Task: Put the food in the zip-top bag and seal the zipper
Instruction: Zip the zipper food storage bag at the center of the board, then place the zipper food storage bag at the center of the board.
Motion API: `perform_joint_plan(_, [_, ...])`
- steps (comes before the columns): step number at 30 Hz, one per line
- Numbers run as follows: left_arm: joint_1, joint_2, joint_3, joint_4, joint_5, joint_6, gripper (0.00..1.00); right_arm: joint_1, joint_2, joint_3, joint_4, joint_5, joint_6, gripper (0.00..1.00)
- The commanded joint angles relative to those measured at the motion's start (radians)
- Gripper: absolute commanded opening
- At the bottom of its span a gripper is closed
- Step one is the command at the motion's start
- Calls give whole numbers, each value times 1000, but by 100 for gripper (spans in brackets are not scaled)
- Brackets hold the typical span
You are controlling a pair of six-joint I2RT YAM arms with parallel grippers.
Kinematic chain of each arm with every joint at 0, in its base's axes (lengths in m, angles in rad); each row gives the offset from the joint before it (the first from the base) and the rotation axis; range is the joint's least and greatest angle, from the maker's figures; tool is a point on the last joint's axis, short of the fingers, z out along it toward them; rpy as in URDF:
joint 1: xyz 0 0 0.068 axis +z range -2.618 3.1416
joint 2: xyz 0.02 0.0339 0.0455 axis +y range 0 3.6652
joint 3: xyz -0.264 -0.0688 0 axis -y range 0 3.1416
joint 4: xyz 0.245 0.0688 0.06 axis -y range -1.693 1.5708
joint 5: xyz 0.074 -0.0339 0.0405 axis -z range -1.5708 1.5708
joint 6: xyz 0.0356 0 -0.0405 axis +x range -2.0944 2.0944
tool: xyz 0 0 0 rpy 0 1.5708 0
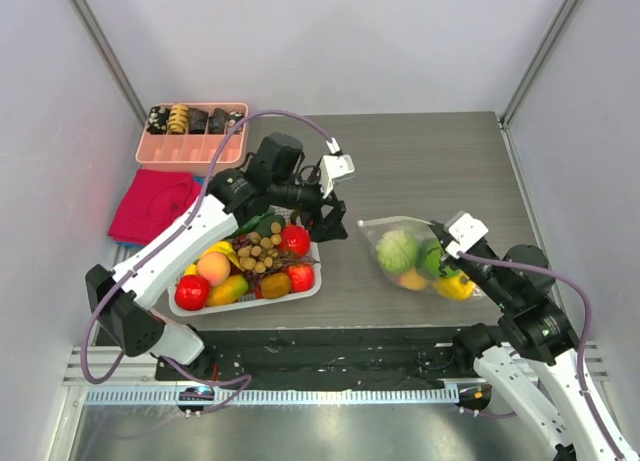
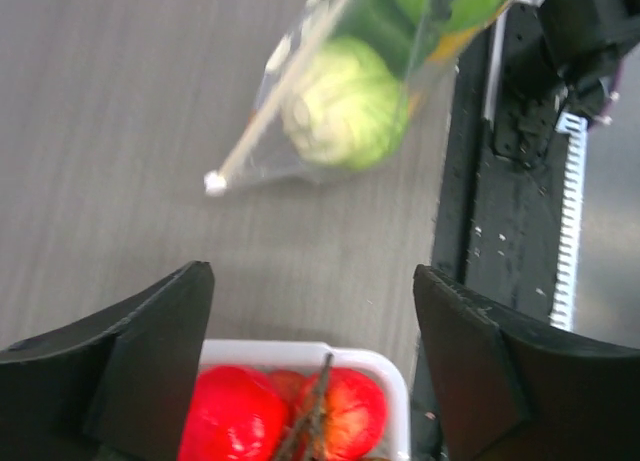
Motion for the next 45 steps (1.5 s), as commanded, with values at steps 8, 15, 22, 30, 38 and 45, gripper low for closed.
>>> perform_joint_plan(8, [0,165,119,185,152,141,86,-1,37,68,192,-192,-82,1])
perform_joint_plan(15, [-41,234,139,239,106,59,77,-2,43,103,107,-182,-13,1])
perform_joint_plan(22, [-86,254,159,159,256,125,54,-2,2,71,109,-227,-13,1])
perform_joint_plan(30, [-60,343,275,105,267,24,0,-1,35,48,123,-123,-14,5])
perform_joint_plan(38, [-21,556,654,-60,36,-77,0,-2,60,83,43,2,205,97])
perform_joint_plan(45, [-52,655,779,-155,-193,-57,0,-2,-3,109,34,84,316,100])
